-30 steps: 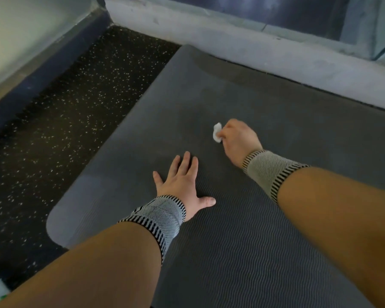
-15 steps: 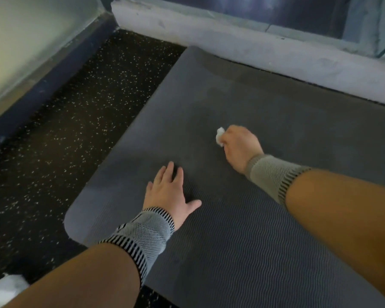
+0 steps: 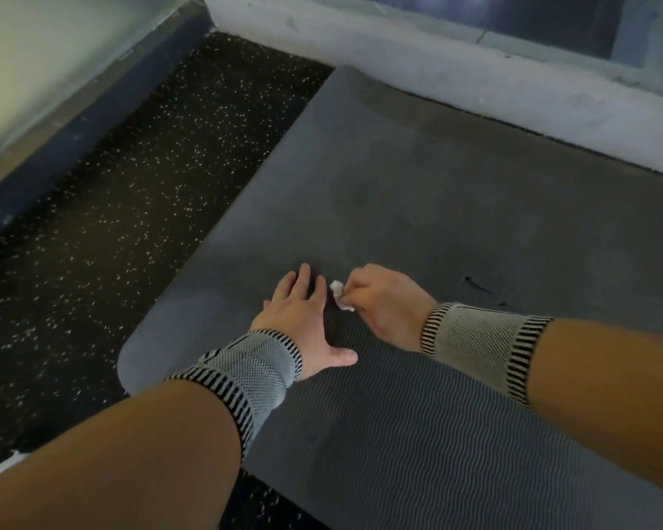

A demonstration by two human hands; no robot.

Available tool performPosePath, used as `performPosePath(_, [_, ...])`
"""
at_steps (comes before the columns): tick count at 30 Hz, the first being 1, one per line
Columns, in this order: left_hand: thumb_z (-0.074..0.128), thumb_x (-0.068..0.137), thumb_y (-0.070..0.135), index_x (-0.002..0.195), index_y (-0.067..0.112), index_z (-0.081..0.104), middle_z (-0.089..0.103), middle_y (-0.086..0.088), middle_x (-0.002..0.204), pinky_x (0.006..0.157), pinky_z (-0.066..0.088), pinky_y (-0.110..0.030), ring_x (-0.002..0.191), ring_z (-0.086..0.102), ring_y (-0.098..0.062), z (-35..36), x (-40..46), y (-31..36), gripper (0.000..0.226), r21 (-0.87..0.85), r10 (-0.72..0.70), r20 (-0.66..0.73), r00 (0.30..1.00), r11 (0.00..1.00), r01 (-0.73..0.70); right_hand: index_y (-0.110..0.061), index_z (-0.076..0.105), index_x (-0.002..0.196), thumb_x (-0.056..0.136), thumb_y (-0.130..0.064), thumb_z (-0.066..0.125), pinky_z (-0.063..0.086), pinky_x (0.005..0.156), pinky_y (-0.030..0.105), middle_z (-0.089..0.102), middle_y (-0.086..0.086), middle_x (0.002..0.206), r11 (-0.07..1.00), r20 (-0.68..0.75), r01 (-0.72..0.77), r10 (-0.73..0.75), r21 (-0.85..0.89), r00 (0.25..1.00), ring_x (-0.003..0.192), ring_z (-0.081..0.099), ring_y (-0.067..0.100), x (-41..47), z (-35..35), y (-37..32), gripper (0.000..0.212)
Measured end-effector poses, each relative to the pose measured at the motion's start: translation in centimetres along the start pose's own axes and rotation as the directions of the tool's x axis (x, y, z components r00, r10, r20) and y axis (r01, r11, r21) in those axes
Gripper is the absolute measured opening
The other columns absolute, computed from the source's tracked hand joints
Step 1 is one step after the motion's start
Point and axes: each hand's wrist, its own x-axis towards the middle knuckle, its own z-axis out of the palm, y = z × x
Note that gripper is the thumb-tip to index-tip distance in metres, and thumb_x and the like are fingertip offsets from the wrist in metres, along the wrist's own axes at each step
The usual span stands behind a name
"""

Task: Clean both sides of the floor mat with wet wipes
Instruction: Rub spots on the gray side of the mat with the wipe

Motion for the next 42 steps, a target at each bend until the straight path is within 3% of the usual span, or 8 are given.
performPosePath(2, [0.069, 0.067, 0.071, 0.153, 0.020, -0.011, -0.027, 0.002, 0.158, 0.119, 0.009, -0.049, 0.147, -0.018, -0.021, 0.0, -0.1, 0.1, 0.128, 0.027, 0.003, 0.025, 1.000, 1.000, -0.004, -0.014, 0.071, 0.099, 0.086, -0.003, 0.058, 0.048, 0.079, 0.036, 0.061, 0.007, 0.099, 0.996, 0.027, 0.056, -0.054, -0.067, 0.998, 0.092, 0.055, 0.027, 0.4, -0.8, 1.6, 0.022])
performPosePath(7, [0.071, 0.068, 0.068, 0.152, 0.018, -0.014, -0.030, 0.000, 0.157, 0.118, 0.008, -0.050, 0.146, -0.020, -0.022, 0.0, -0.3, 0.4, 0.130, 0.042, -0.008, 0.031, 0.999, 0.999, 0.007, -0.010, 0.067, 0.097, 0.091, -0.007, 0.047, 0.043, 0.076, 0.035, 0.056, 0.012, 0.101, 0.870, -0.239, -0.479, 0.444, -0.113, 0.863, 0.096, 0.054, 0.033, 2.9, -2.6, 6.2, 0.021])
performPosePath(14, [0.073, 0.068, 0.065, 0.153, 0.018, -0.013, -0.029, -0.001, 0.157, 0.118, 0.007, -0.050, 0.147, -0.019, -0.022, -0.1, -0.2, 0.6, 0.130, 0.040, -0.017, 0.031, 0.999, 0.999, 0.016, -0.009, 0.073, 0.097, 0.081, 0.002, 0.062, 0.051, 0.073, 0.036, 0.065, 0.009, 0.095, 0.991, 0.056, 0.131, -0.130, -0.009, 0.990, 0.085, 0.058, 0.030, -2.8, -0.7, 1.1, 0.022])
performPosePath(19, [0.072, 0.071, 0.064, 0.152, 0.016, -0.016, -0.031, -0.003, 0.156, 0.117, 0.007, -0.052, 0.146, -0.020, -0.024, -0.2, -0.2, 0.9, 0.129, 0.050, -0.027, 0.058, 0.998, 0.998, 0.024, -0.010, 0.066, 0.111, 0.093, -0.007, 0.044, 0.043, 0.089, 0.038, 0.056, 0.009, 0.110, 0.884, -0.198, -0.458, 0.434, -0.095, 0.879, 0.103, 0.050, 0.027, -0.5, -2.8, 6.2, 0.029])
performPosePath(25, [0.074, 0.070, 0.063, 0.152, 0.016, -0.015, -0.030, -0.003, 0.156, 0.117, 0.007, -0.051, 0.147, -0.019, -0.024, -0.1, 0.0, 1.0, 0.130, 0.057, -0.036, 0.046, 0.998, 0.998, 0.034, -0.008, 0.073, 0.088, 0.077, 0.005, 0.067, 0.053, 0.065, 0.034, 0.066, 0.008, 0.087, 0.987, 0.020, 0.154, -0.155, 0.047, 0.988, 0.076, 0.061, 0.030, -6.2, -1.1, 0.7, 0.018])
performPosePath(31, [0.073, 0.070, 0.063, 0.152, 0.016, -0.015, -0.029, -0.003, 0.157, 0.117, 0.007, -0.052, 0.147, -0.019, -0.023, -0.1, -0.1, 0.9, 0.130, 0.058, -0.038, 0.042, 0.998, 0.998, 0.036, -0.004, 0.070, 0.100, 0.094, -0.007, 0.044, 0.049, 0.079, 0.043, 0.062, 0.016, 0.096, 0.918, -0.238, -0.390, 0.364, -0.072, 0.900, 0.091, 0.057, 0.035, -3.5, -2.5, 5.0, 0.027])
performPosePath(37, [0.074, 0.068, 0.065, 0.153, 0.017, -0.013, -0.028, -0.002, 0.157, 0.118, 0.008, -0.051, 0.147, -0.018, -0.022, 0.1, -0.1, 0.8, 0.130, 0.053, -0.037, 0.016, 0.999, 0.998, 0.036, -0.011, 0.072, 0.095, 0.081, 0.000, 0.065, 0.052, 0.071, 0.032, 0.065, 0.006, 0.093, 0.986, 0.100, 0.155, -0.159, 0.054, 0.982, 0.082, 0.059, 0.025, -6.9, -0.2, -0.9, 0.019])
performPosePath(42, [0.068, 0.069, 0.070, 0.154, 0.019, -0.007, -0.021, 0.002, 0.160, 0.119, 0.010, -0.044, 0.148, -0.014, -0.019, 0.7, -1.1, 0.2, 0.125, 0.017, -0.032, -0.038, 0.999, 0.999, 0.032, -0.008, 0.064, 0.112, 0.096, -0.013, 0.043, 0.041, 0.090, 0.036, 0.056, 0.009, 0.110, 0.904, -0.187, -0.424, 0.406, -0.063, 0.895, 0.104, 0.049, 0.027, -4.1, -1.2, 4.8, 0.028])
